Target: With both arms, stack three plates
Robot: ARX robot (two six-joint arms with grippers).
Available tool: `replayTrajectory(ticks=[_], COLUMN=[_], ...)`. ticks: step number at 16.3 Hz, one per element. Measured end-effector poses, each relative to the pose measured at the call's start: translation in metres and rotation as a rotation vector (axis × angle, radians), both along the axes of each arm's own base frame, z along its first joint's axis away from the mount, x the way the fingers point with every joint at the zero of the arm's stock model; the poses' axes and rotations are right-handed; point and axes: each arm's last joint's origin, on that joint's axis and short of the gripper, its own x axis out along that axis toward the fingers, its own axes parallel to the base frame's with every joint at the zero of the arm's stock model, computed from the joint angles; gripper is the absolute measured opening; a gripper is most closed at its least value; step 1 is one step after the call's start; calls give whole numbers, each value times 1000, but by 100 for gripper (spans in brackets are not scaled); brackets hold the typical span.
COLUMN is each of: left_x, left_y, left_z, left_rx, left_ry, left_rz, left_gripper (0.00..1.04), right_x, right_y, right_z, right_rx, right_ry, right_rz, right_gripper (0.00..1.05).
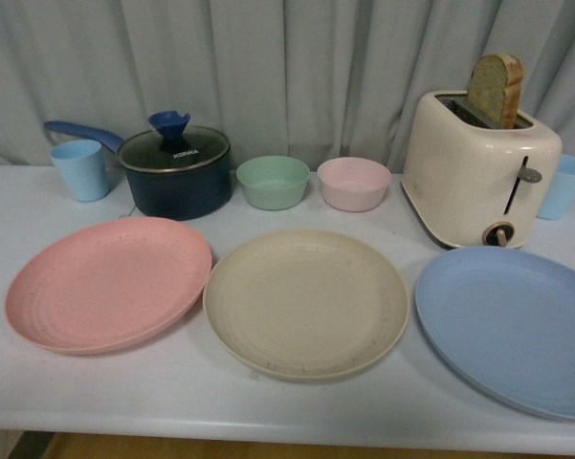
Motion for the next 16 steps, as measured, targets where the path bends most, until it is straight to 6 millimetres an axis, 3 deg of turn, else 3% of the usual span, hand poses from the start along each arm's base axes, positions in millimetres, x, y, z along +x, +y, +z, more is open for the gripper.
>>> replayTrajectory(ticks=[3, 4, 5, 7, 8, 9, 12, 16], left_x=[0, 3, 18, 56, 105, 137, 192, 252], left_y=[0, -1, 4, 13, 18, 24, 38, 52], left_z=[-1, -1, 12, 34, 37, 31, 23, -4], left_rx=[4, 44, 76, 122, 129, 145, 168, 91], left_ry=[33, 203, 278, 311, 440, 579, 658, 788], left_rz=[16, 113, 178, 155, 76, 48, 21, -67], left_gripper=[98, 98, 98, 98, 98, 98, 98, 98], right_x=[0, 0, 0, 0, 0, 0, 0, 0], right_y=[0, 0, 0, 0, 0, 0, 0, 0], right_z=[0, 0, 0, 0, 0, 0, 0, 0], right_rx=[0, 0, 0, 0, 0, 0, 0, 0], right_ry=[0, 1, -2, 1, 0, 1, 1, 0], right_rz=[0, -3, -2, -4, -4, -4, -4, -4], right_gripper=[98, 98, 98, 98, 98, 98, 98, 98])
